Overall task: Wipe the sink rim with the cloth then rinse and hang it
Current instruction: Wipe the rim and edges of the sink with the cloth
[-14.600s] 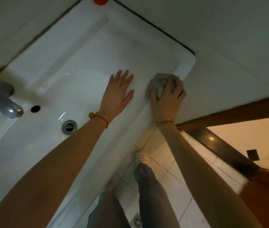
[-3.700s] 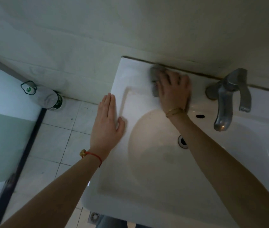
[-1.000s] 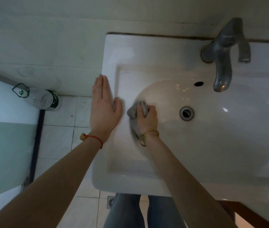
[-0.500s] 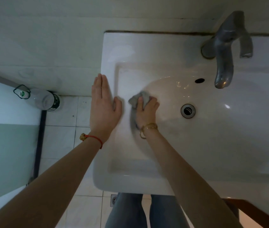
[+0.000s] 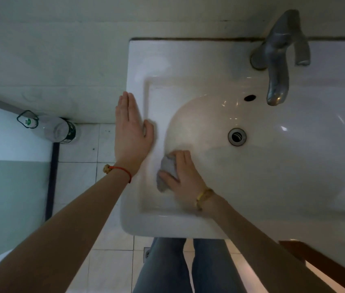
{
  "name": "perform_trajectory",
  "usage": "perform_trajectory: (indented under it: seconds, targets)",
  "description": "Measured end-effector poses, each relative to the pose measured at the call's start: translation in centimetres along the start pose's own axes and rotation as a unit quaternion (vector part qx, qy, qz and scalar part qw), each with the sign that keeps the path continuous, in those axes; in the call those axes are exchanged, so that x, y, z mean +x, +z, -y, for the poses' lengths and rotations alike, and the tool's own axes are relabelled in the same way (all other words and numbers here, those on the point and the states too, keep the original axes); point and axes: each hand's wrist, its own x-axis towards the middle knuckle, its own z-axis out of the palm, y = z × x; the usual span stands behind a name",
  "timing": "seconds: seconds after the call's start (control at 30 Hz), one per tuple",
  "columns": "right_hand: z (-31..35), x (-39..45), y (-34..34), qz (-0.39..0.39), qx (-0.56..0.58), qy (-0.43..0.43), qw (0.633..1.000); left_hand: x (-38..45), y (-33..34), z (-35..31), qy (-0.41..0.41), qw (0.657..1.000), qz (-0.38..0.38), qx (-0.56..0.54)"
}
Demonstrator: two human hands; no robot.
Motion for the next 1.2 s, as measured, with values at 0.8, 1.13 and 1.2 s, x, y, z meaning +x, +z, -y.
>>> perform_trajectory:
  seconds: [0.8, 1.13, 1.2]
  targets:
    - [0.5, -6.6, -0.8, -0.01, -0.173, 0.026, 0.985, -12.7, -2.3, 2.5, 0.091, 0.993, 0.074, -0.009]
    - [-3.9, -11.5, -7.1, -0.102, -0.197, 0.093, 0.971, -13.2, -2.9, 1.7, 0.107, 0.991, 0.076, 0.035]
    - [-3.0, -11.0, -5.9, -0.092, -0.198, 0.078, 0.973, -14.1, -2.8, 0.3, 0.108, 0.991, 0.079, 0.029]
